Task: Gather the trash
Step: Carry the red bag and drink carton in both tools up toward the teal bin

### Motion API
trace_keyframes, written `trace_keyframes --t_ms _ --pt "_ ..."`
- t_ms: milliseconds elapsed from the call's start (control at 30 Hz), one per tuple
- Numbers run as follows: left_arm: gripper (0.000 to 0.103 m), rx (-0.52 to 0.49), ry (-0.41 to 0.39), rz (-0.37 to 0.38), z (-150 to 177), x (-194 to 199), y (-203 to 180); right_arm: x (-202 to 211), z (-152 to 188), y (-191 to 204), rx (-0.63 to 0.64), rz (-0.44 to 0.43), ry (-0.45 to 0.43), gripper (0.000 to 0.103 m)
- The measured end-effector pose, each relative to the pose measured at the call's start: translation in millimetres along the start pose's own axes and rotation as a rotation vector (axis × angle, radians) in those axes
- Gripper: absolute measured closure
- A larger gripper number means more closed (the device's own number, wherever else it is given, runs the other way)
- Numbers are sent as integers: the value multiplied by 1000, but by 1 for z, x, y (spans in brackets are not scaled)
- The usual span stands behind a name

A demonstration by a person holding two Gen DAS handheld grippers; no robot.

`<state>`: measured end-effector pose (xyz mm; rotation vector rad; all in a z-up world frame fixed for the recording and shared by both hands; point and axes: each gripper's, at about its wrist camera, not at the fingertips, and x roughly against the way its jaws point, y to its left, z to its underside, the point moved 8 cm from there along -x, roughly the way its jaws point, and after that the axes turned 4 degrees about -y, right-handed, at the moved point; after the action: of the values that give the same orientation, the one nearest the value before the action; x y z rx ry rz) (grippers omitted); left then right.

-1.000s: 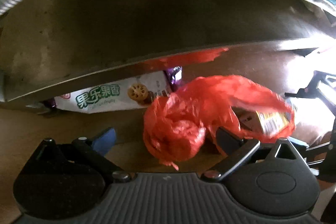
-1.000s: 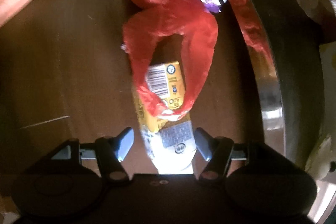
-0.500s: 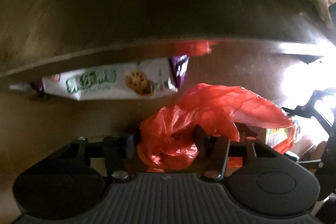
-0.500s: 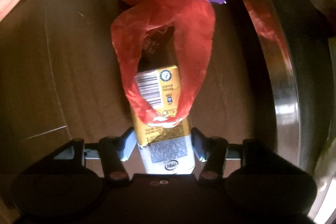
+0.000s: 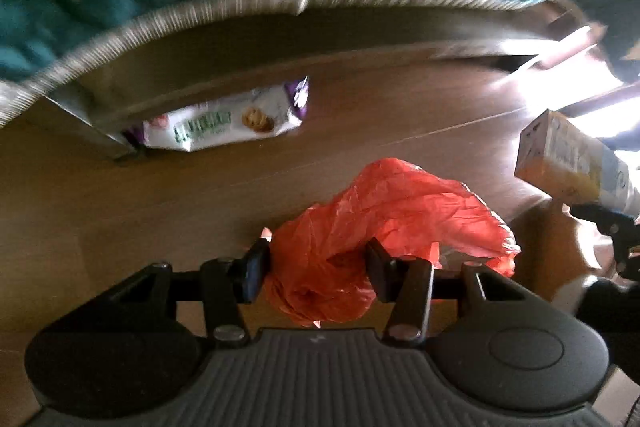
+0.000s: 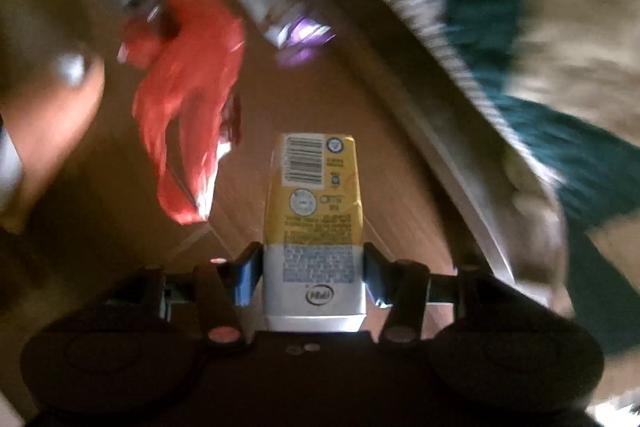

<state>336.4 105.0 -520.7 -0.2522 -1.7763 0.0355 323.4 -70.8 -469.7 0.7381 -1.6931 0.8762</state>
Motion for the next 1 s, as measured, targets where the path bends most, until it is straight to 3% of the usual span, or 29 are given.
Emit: trace_keyframes --t_ms 267,433,667,1000 --pt "53 -41 -218 -2 -42 145 -43 154 -16 -35 -297 82 -174 52" --pt "53 -70 -361 -50 -67 237 -82 241 -13 -53 -447 136 -296 52" --pt "53 -139 -562 -92 -88 358 -156 371 30 -63 -563 248 -463 52" --pt "53 -294 -833 -49 -107 501 -325 529 124 -113 -684 512 -685 52"
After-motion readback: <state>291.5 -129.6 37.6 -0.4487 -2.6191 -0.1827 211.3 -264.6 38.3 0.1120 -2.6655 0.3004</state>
